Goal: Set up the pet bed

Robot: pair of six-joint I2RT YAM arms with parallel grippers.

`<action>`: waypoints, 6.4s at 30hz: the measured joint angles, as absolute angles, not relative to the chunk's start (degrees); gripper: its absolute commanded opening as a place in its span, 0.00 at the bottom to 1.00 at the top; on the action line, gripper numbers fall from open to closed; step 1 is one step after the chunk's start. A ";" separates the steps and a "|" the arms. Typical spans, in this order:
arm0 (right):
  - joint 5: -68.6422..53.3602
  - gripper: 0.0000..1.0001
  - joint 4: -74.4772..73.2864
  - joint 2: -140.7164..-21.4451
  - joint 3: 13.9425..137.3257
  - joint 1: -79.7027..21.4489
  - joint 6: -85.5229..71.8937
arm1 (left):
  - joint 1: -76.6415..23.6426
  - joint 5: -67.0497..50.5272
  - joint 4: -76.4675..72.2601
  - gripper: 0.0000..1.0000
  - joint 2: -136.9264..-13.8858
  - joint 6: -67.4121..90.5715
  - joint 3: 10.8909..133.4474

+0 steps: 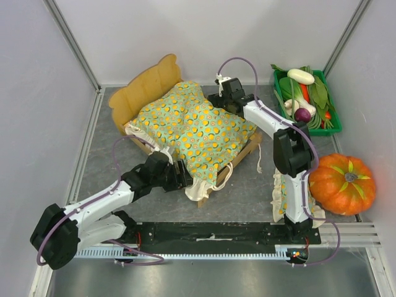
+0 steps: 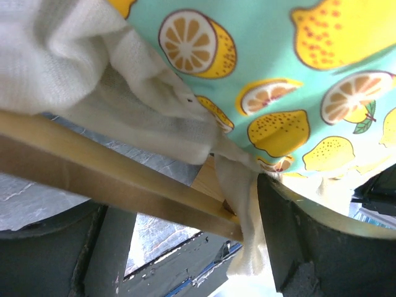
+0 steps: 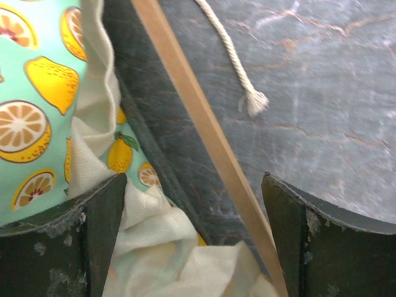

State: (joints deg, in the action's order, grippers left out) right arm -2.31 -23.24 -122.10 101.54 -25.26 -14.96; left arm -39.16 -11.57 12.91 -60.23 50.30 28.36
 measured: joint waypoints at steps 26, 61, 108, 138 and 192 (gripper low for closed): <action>0.27 0.82 -13.04 -94.11 85.58 -17.12 -21.54 | -39.40 7.62 35.27 0.86 -38.70 46.41 41.74; 25.85 0.85 -24.80 -55.31 50.04 -29.23 -49.15 | -35.40 8.86 28.64 0.95 -58.30 27.75 65.39; 21.76 0.00 -18.57 -89.01 59.51 -25.45 -27.42 | -34.46 9.96 33.80 0.95 -51.81 28.40 62.17; 10.37 0.00 -21.26 -111.79 87.39 -14.96 -15.75 | -34.46 13.02 39.00 0.95 -48.93 26.87 65.93; 18.15 0.59 -11.44 -111.96 90.74 -62.78 -37.56 | -34.46 31.66 55.59 0.95 -30.94 49.21 52.40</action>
State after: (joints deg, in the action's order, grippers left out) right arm 18.15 -11.44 -111.96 90.74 -62.78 -37.56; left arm -34.46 31.66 55.59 -30.94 49.21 52.40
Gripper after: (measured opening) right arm 0.644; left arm 0.953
